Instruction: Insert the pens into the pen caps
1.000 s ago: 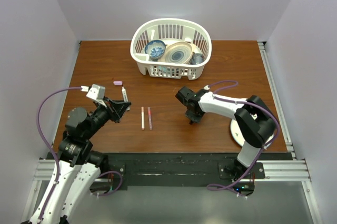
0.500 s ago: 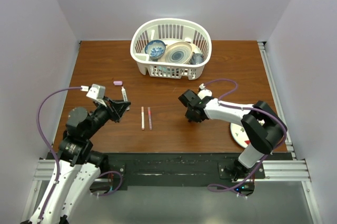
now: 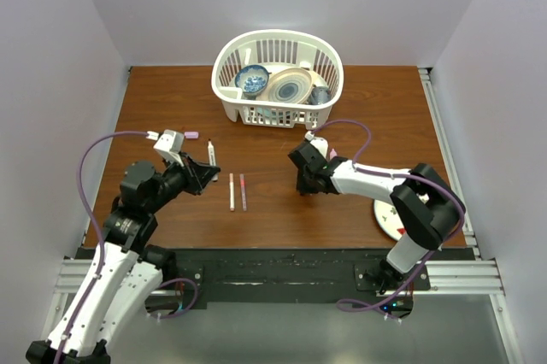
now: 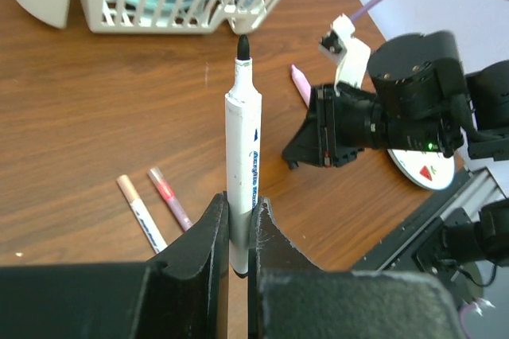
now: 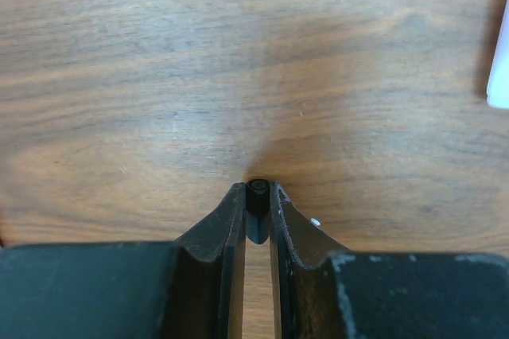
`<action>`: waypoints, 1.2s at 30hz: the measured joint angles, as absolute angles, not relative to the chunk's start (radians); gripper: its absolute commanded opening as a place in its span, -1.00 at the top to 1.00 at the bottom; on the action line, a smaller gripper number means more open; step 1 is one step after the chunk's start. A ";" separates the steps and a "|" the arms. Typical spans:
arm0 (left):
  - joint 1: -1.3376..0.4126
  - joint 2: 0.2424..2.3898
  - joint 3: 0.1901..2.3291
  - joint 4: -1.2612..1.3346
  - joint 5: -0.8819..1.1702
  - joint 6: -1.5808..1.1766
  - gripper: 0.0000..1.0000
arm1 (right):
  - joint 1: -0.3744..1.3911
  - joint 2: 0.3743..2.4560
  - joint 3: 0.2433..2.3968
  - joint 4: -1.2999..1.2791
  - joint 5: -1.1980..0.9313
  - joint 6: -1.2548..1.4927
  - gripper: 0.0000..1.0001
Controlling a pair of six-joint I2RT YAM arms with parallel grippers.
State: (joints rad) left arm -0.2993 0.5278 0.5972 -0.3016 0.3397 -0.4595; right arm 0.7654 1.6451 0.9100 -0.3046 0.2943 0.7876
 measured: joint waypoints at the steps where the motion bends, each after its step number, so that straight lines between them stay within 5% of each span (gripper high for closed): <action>1: -0.301 0.541 0.597 -0.300 0.348 -0.461 1.00 | 0.765 1.644 0.912 -0.303 0.294 0.780 1.00; 19: -0.402 0.751 0.438 -0.094 0.572 -0.622 1.00 | 0.765 1.340 0.916 -0.150 0.206 0.776 1.00; 36: -0.492 0.783 0.427 0.043 0.602 -0.661 1.00 | 0.806 1.322 0.916 0.113 0.004 0.931 1.00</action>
